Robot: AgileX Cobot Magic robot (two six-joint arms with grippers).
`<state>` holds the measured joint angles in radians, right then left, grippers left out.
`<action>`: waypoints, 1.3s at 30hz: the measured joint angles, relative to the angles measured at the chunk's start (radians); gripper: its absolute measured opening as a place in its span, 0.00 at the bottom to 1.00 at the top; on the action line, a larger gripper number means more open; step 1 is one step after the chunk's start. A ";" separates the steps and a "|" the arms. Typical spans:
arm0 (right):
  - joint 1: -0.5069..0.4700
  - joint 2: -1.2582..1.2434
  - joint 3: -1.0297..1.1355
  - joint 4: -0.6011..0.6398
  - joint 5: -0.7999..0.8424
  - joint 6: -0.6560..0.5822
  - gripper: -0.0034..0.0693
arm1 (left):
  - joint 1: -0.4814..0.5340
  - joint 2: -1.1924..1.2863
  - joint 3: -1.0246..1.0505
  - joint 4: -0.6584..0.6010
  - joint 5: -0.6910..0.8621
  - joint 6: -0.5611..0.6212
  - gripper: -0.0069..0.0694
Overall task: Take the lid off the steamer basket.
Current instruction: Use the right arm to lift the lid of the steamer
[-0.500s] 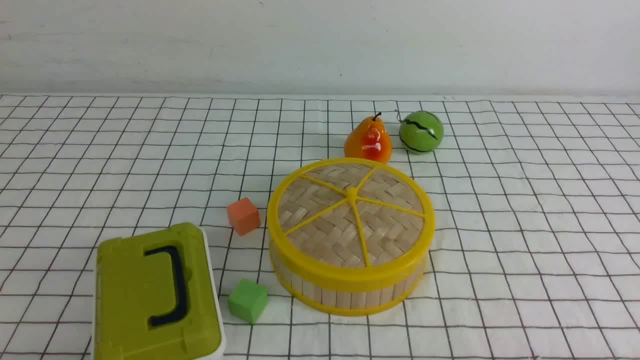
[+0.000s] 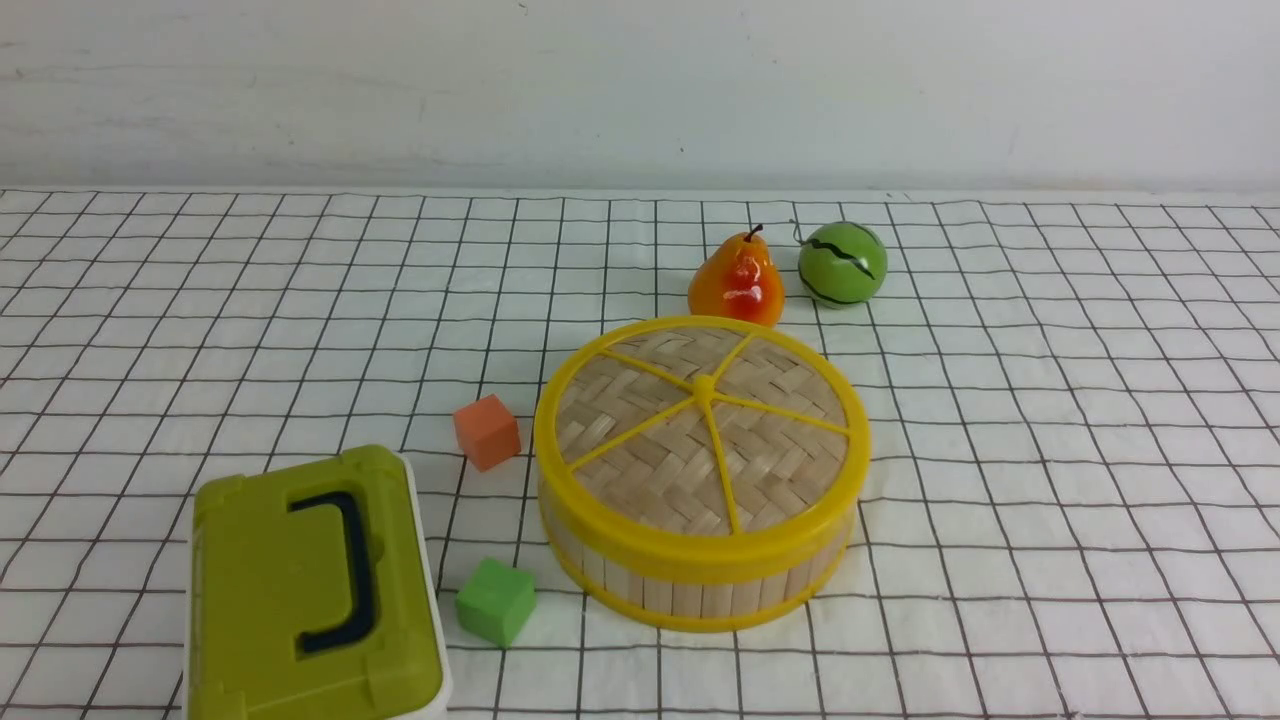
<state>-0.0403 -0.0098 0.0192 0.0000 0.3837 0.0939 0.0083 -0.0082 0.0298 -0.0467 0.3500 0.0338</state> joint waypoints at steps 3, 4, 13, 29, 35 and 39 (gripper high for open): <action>0.000 0.000 0.000 0.000 0.000 0.000 0.22 | 0.000 0.000 0.000 0.000 0.000 0.000 0.40; 0.000 0.000 0.000 0.000 0.000 0.000 0.22 | 0.000 0.000 0.000 0.000 0.000 0.000 0.40; 0.000 0.000 0.000 0.000 0.000 0.000 0.23 | 0.000 0.000 0.000 0.000 0.000 0.000 0.40; 0.000 0.000 0.000 -0.022 0.000 0.000 0.25 | 0.000 0.000 0.000 0.000 0.000 0.000 0.40; 0.000 0.000 0.000 0.063 0.000 0.000 0.26 | 0.000 0.000 0.000 0.000 0.000 0.000 0.40; 0.000 0.000 0.000 0.185 0.001 0.000 0.26 | 0.000 0.000 0.000 0.000 0.000 0.000 0.40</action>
<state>-0.0403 -0.0098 0.0192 0.1852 0.3848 0.0939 0.0083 -0.0082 0.0298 -0.0467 0.3500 0.0338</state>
